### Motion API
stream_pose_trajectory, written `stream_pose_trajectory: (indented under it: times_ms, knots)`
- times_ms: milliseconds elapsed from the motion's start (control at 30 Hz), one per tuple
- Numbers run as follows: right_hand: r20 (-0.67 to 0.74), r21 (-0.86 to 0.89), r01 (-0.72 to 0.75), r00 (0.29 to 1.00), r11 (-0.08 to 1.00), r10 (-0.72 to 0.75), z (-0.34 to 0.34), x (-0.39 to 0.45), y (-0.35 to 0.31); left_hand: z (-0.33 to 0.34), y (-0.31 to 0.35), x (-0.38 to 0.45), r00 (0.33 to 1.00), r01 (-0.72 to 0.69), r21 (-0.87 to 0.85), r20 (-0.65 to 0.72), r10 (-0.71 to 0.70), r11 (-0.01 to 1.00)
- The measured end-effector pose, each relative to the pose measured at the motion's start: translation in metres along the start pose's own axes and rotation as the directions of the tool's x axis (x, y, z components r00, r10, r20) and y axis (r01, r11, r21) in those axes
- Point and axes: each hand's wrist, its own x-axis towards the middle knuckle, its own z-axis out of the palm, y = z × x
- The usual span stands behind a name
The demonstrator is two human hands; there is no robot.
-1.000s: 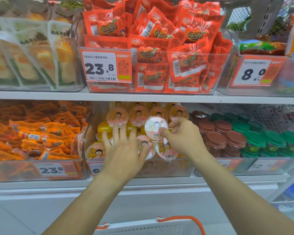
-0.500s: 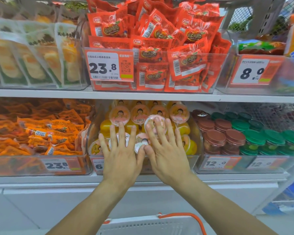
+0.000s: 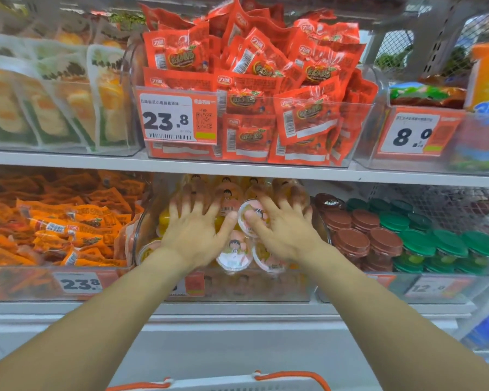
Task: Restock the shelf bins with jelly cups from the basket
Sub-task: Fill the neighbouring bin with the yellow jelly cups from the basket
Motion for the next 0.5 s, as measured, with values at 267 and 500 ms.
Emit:
stream_pose_trajectory:
  times_ms: [267,500]
  knots:
    - [-0.048,-0.041,-0.008,0.999,0.999,0.006,-0.006,-0.008,-0.001,-0.008,0.002,-0.007,0.998,0.018,-0.026,-0.059,-0.019,1.000]
    - [-0.308,-0.084,0.185,0.930,0.979,-0.202,0.024,-0.095,0.001,0.008,-0.004,-0.074,0.972,0.060,0.103,-0.233,-0.034,0.993]
